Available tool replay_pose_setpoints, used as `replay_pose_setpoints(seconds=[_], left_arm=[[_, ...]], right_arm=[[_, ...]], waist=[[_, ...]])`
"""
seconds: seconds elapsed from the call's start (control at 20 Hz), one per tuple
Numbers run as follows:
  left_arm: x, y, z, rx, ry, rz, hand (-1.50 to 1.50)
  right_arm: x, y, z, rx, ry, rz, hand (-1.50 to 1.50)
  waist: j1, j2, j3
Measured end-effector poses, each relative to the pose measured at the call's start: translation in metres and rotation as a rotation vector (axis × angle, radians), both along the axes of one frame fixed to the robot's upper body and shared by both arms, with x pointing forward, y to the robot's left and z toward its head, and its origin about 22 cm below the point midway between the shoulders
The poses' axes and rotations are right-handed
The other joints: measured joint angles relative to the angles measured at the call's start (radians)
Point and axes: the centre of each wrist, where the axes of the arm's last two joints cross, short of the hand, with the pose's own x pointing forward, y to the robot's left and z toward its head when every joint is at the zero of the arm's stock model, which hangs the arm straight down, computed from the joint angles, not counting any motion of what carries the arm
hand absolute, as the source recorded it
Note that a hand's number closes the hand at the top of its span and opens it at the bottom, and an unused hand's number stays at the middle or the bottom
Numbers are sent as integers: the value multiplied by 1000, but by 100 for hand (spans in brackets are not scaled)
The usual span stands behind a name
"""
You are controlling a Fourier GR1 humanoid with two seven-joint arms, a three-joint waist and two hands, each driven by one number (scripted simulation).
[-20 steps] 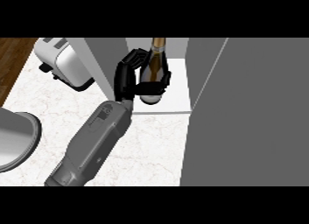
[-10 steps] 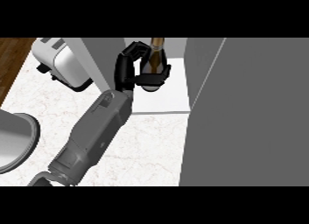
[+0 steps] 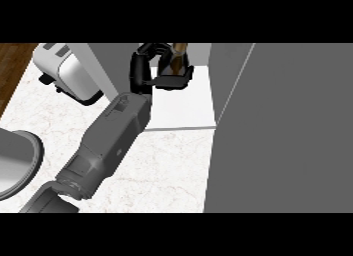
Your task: Pick up the wine, place it into the cabinet and close the cabinet
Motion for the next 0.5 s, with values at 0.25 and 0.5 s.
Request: replay_pose_setpoints(seconds=[0.25, 0.5], left_arm=[[4, 1, -1, -29, 13, 7, 150], [7, 2, 2, -115, 46, 17, 150]], right_arm=[[-1, 0, 1, -1, -1, 8, -150], [0, 3, 1, 8, -4, 23, -150]], waist=[[-6, 2, 0], [-10, 4, 0]])
